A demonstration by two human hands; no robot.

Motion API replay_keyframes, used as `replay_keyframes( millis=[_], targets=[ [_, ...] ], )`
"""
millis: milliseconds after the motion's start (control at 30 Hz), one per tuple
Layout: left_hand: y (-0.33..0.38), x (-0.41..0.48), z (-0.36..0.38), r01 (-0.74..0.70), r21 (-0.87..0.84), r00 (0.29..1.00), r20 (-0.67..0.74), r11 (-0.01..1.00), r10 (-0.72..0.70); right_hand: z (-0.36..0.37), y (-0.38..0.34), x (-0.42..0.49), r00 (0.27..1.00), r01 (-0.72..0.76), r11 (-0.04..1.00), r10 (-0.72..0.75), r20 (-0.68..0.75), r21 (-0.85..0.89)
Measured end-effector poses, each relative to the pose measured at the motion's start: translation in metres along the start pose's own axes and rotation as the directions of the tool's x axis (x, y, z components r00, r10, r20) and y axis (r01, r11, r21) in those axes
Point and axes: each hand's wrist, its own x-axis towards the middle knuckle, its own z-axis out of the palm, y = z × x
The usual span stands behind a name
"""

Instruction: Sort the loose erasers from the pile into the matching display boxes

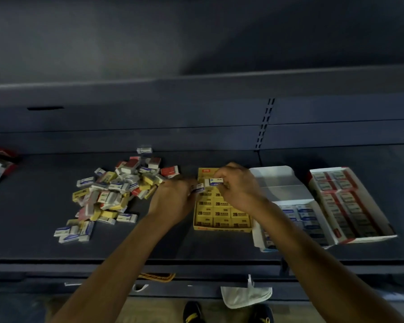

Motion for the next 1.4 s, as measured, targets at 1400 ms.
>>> replay_keyframes(
  millis=[1400],
  targets=[
    [0.132,0.01,0.053,-0.197,-0.021,0.979,0.058,0.98,0.198,-0.057,0.11,-0.092,0.999,-0.024,0.984,0.029,0.026,-0.178]
  ],
)
